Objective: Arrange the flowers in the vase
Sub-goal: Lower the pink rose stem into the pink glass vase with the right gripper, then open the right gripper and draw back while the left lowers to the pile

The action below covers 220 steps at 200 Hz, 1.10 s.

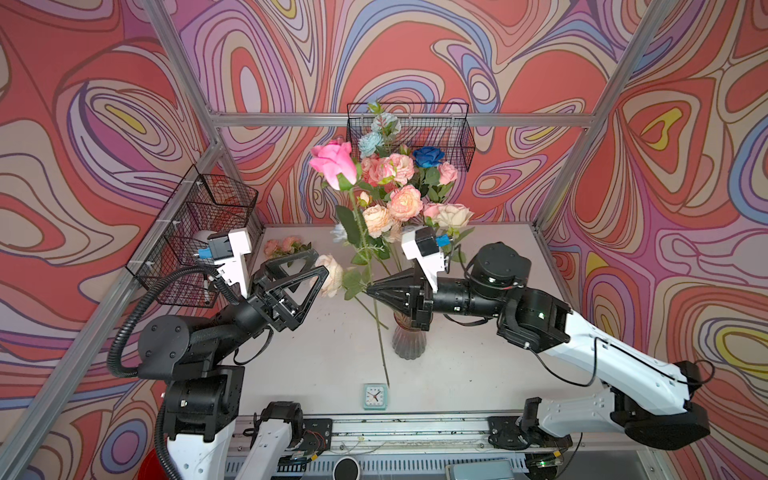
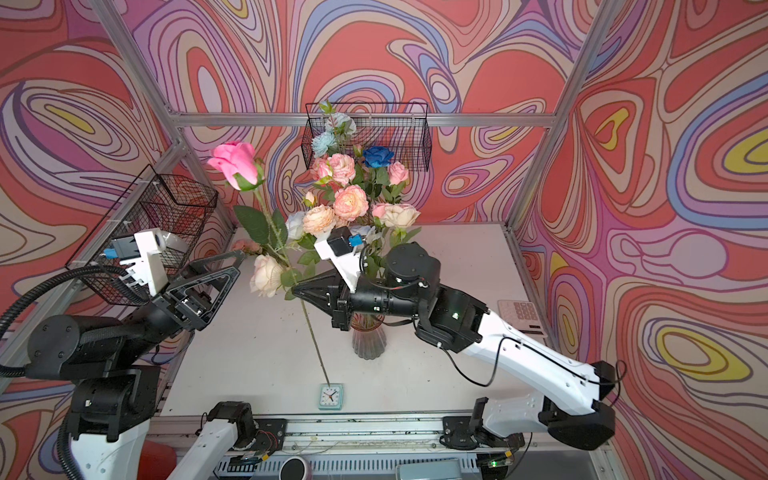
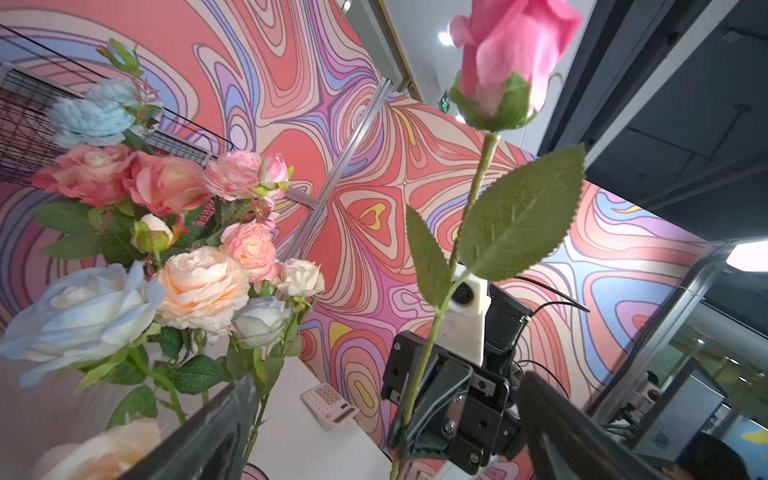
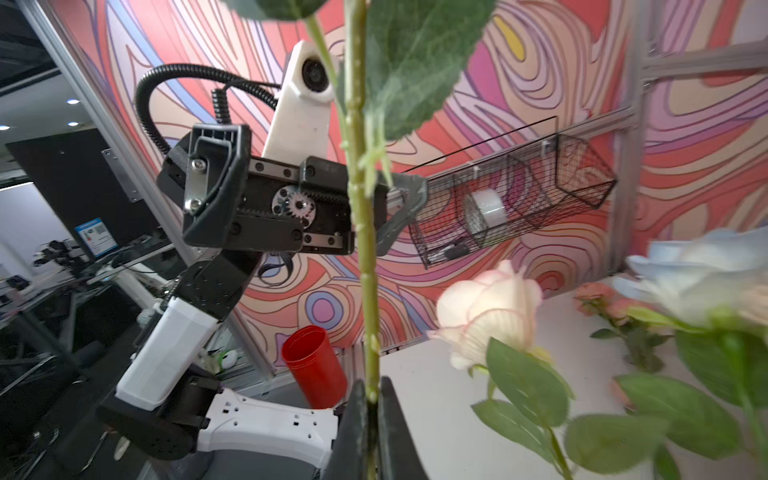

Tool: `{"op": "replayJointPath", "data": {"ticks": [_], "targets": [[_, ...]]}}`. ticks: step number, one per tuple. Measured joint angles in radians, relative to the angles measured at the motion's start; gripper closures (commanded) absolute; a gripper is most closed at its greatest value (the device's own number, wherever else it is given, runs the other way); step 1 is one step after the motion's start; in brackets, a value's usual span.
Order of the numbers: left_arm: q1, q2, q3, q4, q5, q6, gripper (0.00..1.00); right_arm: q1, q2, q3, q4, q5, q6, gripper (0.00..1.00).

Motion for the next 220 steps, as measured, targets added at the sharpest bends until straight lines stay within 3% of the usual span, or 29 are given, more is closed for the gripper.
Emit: {"op": "replayJointPath", "data": {"ticks": [47, 91, 150, 220], "targets": [[0.000, -0.153, -0.052, -0.234, -0.343, 0.138, 0.00, 0.000, -0.186, -0.168, 0.108, 0.324, -0.157, 1.00], [0.000, -0.254, -0.217, -0.346, -0.563, 0.165, 0.00, 0.000, -0.158, -0.250, 0.261, 0.510, -0.331, 1.00], [0.000, -0.265, -0.274, -0.381, -0.641, 0.171, 0.00, -0.009, -0.116, -0.362, 0.373, 0.605, -0.419, 1.00], [0.000, -0.266, -0.349, -0.386, -0.643, 0.149, 0.00, -0.045, -0.146, -0.541, 0.352, 0.655, -0.265, 1.00]]}}
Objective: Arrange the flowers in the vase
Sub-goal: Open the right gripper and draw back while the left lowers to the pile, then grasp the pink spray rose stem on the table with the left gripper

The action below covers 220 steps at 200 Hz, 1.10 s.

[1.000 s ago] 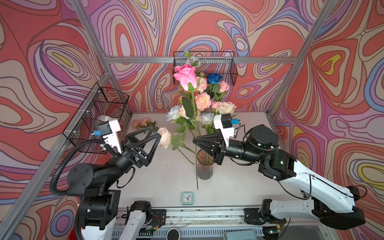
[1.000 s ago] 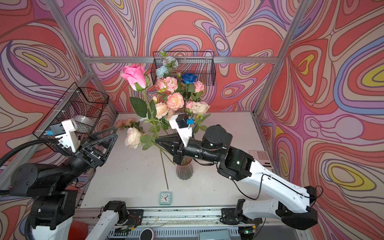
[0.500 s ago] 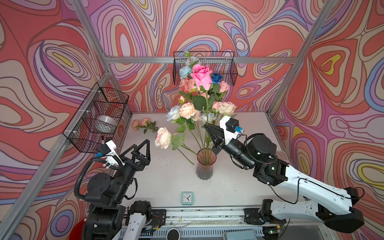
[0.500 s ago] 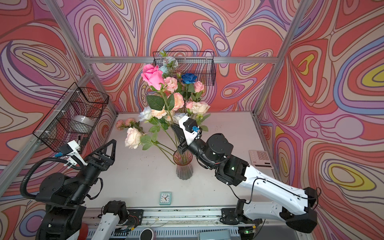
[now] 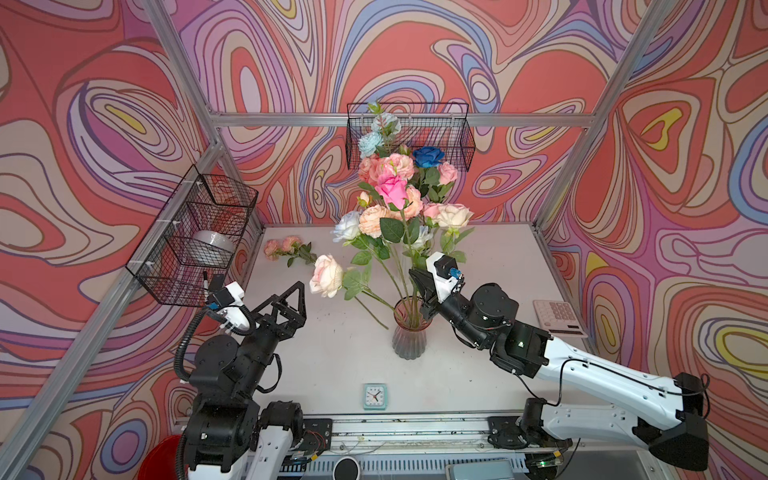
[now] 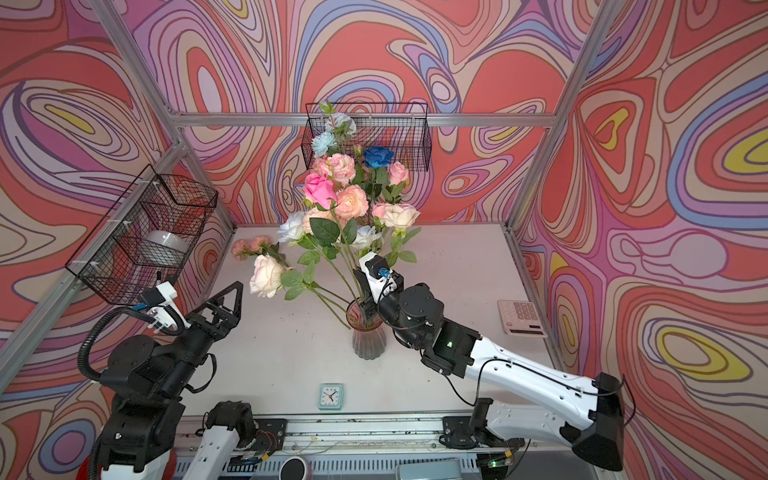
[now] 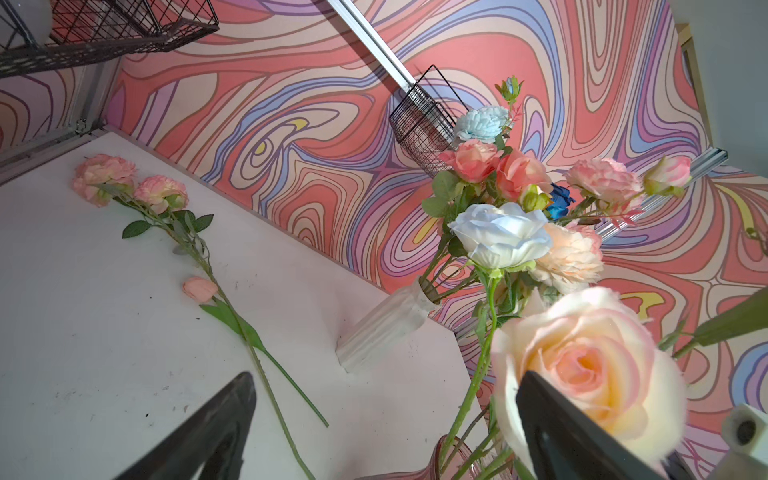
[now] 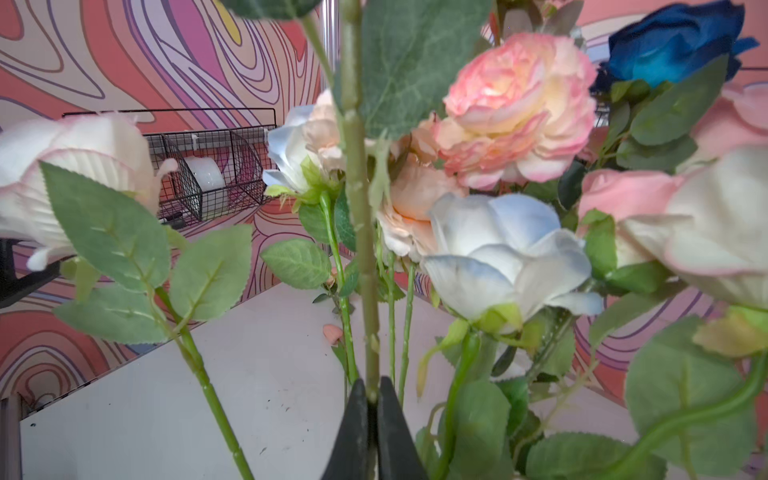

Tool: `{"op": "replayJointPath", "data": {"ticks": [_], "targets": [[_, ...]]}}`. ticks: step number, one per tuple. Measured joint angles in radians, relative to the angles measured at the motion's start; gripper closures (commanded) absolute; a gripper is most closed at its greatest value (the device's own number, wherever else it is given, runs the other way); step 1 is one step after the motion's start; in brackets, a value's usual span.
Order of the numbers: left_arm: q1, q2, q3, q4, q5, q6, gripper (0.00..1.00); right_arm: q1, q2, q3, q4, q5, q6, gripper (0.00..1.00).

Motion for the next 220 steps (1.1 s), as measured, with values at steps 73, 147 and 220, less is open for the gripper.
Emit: {"op": "replayJointPath", "data": {"ticks": [73, 147, 220], "targets": [[0.000, 0.068, -0.028, -0.026, 0.004, -0.036, 0.00, 0.000, -0.051, -0.023, -0.150, 0.038, 0.196, 0.49], [0.000, 0.172, -0.066, -0.048, 0.008, -0.060, 0.01, 0.000, -0.176, -0.023, -0.250, -0.004, 0.272, 0.44], [0.000, 0.477, -0.177, 0.081, 0.047, -0.111, 0.40, 0.000, -0.319, -0.057, -0.304, -0.031, 0.295, 0.49]]}}
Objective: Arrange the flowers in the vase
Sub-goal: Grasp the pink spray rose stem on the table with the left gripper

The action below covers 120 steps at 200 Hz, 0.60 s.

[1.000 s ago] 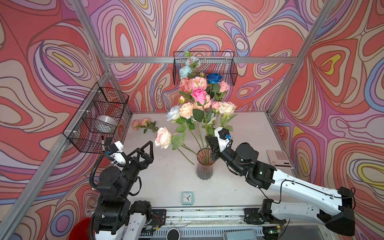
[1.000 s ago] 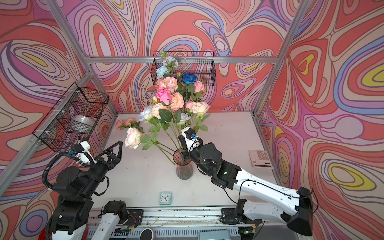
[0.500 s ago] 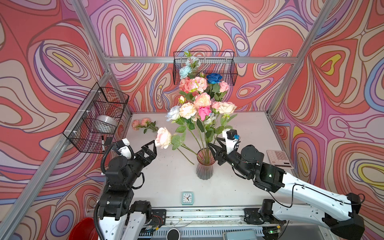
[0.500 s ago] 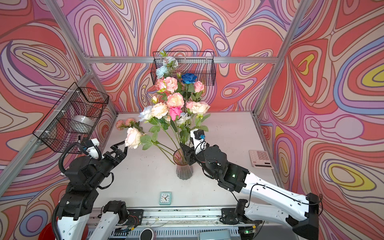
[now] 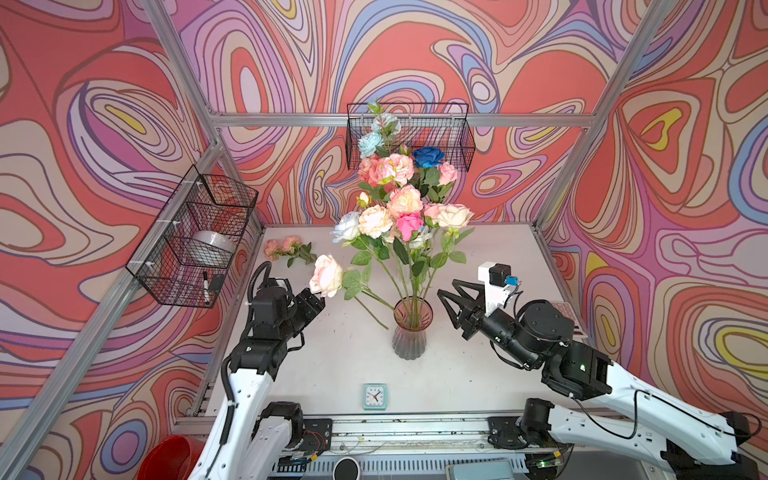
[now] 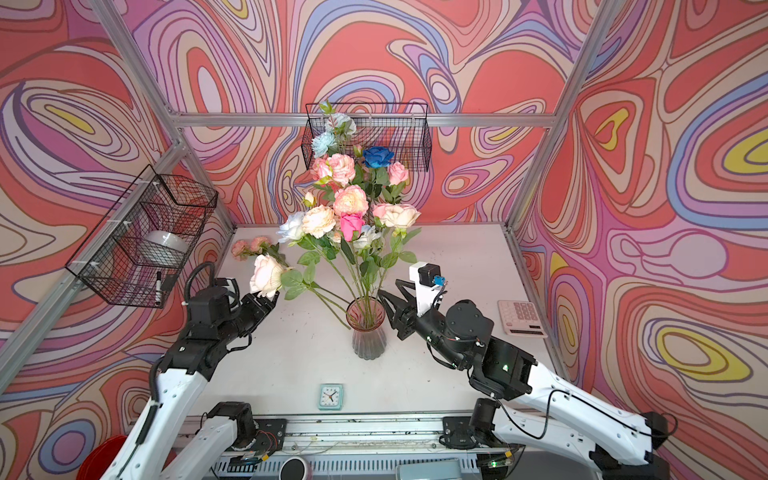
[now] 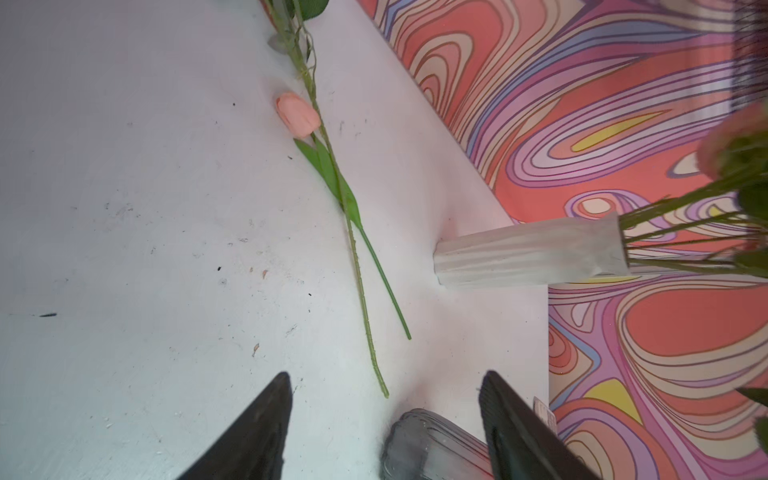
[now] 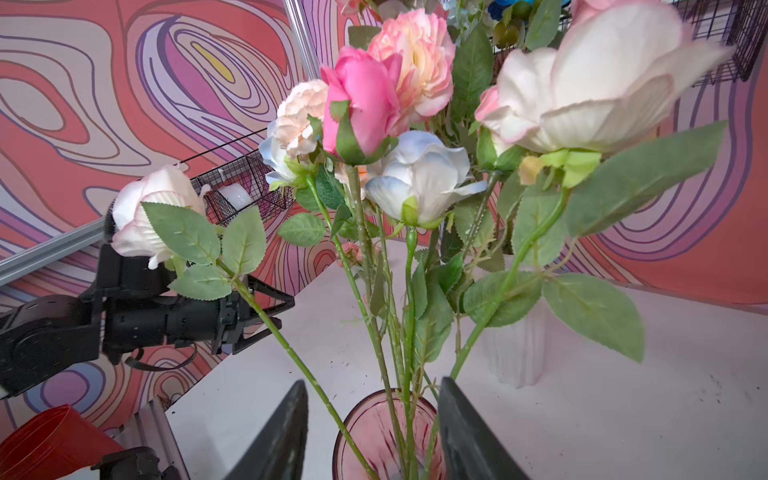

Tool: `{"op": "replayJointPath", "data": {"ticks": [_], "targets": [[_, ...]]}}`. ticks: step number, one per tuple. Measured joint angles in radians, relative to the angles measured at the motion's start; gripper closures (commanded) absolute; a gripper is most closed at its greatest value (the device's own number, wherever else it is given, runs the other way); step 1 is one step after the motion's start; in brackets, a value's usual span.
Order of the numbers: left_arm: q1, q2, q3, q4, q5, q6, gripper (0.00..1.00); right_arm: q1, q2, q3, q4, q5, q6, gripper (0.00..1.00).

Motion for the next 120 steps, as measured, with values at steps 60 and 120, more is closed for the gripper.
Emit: {"op": "replayJointPath", "data": {"ticks": [60, 120], "targets": [[0.000, 0.459, 0.071, 0.230, 0.050, -0.033, 0.57, 0.000, -0.064, -0.020, -0.043, 0.009, 0.003, 0.51], [-0.033, 0.789, 0.257, 0.320, 0.084, -0.025, 0.62, 0.000, -0.105, -0.041, -0.073, 0.035, 0.016, 0.51]]}}
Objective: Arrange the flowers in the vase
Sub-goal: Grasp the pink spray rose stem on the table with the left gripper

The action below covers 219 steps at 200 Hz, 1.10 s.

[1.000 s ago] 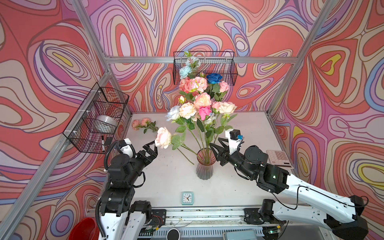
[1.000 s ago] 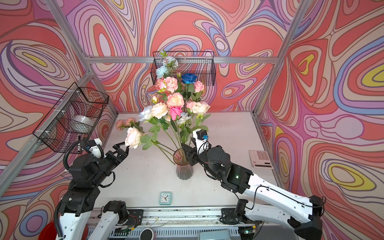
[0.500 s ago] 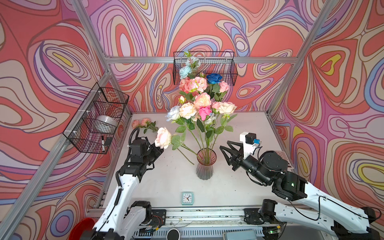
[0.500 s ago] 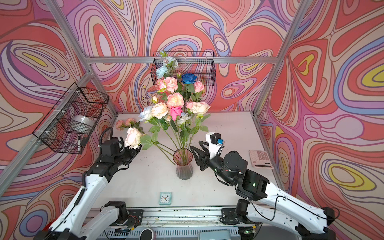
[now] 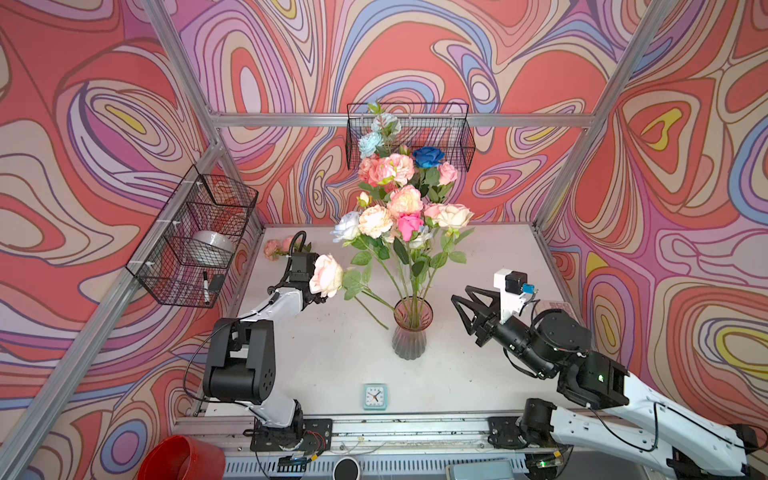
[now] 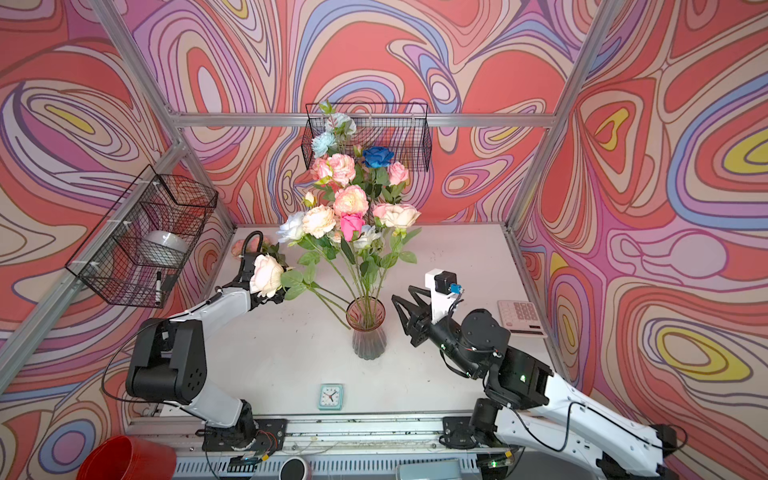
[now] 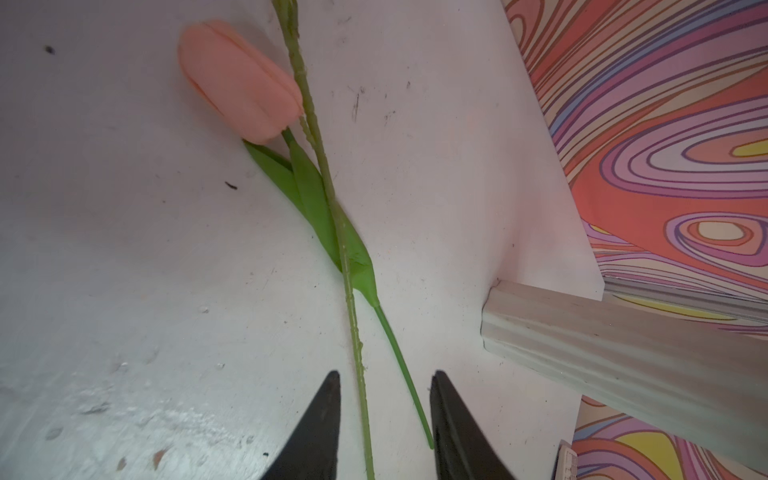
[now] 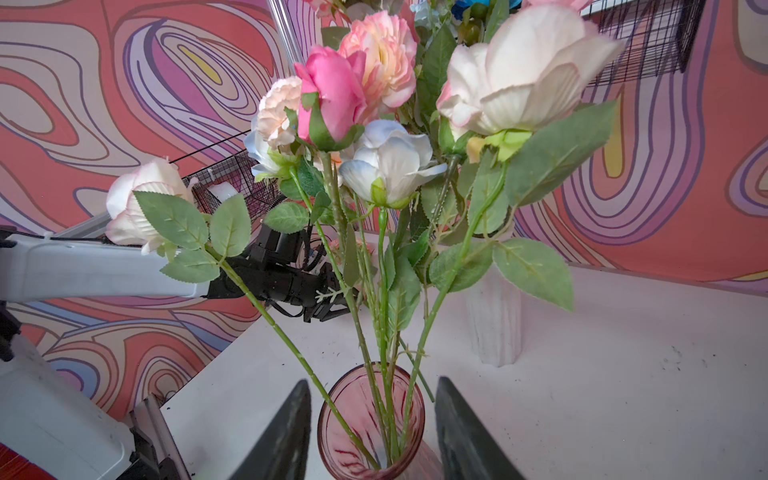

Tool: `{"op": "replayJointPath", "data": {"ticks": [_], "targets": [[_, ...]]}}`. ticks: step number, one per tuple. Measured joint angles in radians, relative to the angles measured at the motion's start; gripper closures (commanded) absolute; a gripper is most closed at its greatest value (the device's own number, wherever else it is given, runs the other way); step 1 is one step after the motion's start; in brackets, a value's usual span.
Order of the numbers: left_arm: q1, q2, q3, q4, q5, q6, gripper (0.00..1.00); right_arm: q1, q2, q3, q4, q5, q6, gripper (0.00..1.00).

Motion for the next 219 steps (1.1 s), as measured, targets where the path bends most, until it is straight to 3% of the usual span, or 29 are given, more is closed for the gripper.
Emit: {"op": "replayJointPath", "data": {"ticks": [25, 104, 219], "targets": [[-0.036, 0.071, 0.044, -0.001, -0.011, 0.010, 0.59, 0.000, -0.008, -0.005, -0.008, 0.008, 0.002, 0.51], [-0.064, 0.187, 0.066, 0.000, -0.030, 0.025, 0.61, 0.000, -0.020, -0.011, -0.028, 0.027, 0.002, 0.50], [-0.064, 0.245, 0.084, 0.015, -0.052, 0.037, 0.98, 0.000, -0.020, -0.011, -0.042, 0.038, 0.006, 0.50]]}}
